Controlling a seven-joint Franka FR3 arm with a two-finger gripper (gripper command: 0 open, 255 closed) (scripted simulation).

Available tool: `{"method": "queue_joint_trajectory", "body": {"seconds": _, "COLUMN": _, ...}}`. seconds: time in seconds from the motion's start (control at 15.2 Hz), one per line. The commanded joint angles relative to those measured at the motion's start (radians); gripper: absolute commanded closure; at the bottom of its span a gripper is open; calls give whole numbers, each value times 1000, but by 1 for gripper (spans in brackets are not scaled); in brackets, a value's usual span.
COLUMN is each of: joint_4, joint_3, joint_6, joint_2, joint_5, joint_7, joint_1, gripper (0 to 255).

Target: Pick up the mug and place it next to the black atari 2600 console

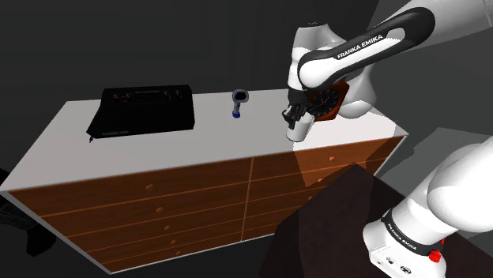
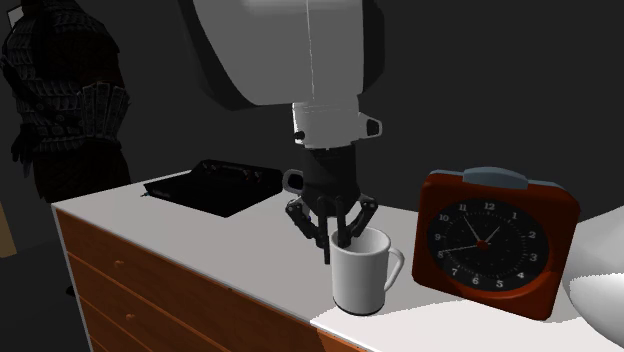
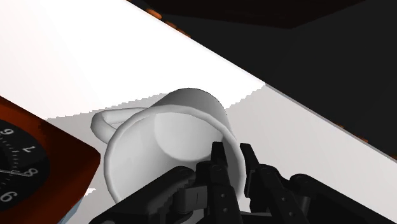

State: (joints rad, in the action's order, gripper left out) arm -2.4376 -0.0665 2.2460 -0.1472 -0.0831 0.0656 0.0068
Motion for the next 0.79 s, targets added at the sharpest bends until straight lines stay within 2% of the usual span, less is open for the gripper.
{"method": "queue_joint_trajectory", "body": {"seconds": 0.0, "joint_4": 0, "joint_3": 0, "joint_6": 0, "joint_2": 0, "joint_5": 0, "joint_7": 0, "joint_1": 0, "gripper": 255}}
{"method": "queue_joint_trajectory", "body": {"seconds": 0.13, "joint_4": 0, "joint_3": 0, "joint_6": 0, "joint_2": 0, "joint_5": 0, "joint_7": 0, "joint_1": 0, "gripper": 255}}
{"method": "queue_joint_trajectory", "body": {"seconds": 0.73, "joint_4": 62, "joint_3": 1, "joint_6": -128, "joint_2": -67, "joint_5": 12, "joint_7": -15, "joint_1": 2, "gripper": 255}}
